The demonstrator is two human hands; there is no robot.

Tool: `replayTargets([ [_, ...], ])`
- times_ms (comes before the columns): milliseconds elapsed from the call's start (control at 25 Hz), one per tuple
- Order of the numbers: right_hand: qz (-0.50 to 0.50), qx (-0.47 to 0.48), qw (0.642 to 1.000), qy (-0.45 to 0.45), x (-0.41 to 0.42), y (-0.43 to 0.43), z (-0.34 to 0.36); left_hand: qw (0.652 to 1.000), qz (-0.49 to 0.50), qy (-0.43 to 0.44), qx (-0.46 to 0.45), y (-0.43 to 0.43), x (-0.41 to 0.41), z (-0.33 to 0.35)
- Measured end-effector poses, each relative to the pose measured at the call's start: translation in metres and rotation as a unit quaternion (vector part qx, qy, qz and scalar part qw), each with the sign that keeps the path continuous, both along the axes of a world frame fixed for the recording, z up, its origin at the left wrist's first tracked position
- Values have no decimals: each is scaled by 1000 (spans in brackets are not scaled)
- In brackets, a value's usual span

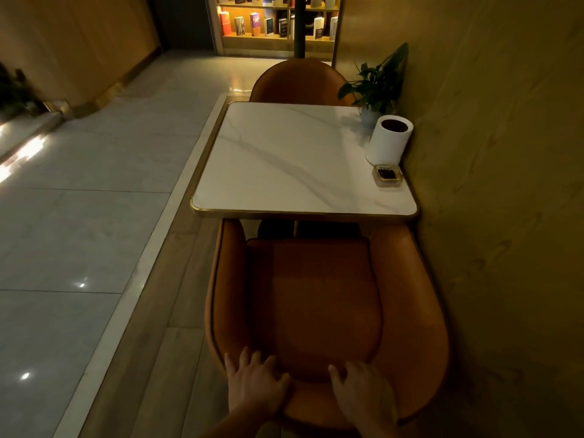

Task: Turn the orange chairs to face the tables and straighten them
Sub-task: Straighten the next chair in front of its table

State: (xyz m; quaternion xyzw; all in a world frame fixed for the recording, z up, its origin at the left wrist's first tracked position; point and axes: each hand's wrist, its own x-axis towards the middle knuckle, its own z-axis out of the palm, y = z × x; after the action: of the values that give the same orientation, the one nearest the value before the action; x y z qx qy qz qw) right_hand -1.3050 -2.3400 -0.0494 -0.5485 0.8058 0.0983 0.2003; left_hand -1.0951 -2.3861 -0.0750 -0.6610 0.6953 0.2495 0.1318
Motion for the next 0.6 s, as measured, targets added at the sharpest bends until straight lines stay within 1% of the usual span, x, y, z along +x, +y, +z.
replayTargets([
  [120,-6,24,1000,1,1,0,0,1000,-16,-6,14,-2,1,-1],
  [240,-6,33,999,-20,2,-3,4,999,-24,-17,31,-6,3,-1],
  [360,-3,41,998,-46,1,-4,5,999,-23,-9,40,-10,7,4],
  [480,19,34,997,-59,2,-7,9,1000,-14,8,26,-14,16,13],
  [600,58,5,997,-54,9,-22,19,1000,-7,12,-10,-24,27,30],
])
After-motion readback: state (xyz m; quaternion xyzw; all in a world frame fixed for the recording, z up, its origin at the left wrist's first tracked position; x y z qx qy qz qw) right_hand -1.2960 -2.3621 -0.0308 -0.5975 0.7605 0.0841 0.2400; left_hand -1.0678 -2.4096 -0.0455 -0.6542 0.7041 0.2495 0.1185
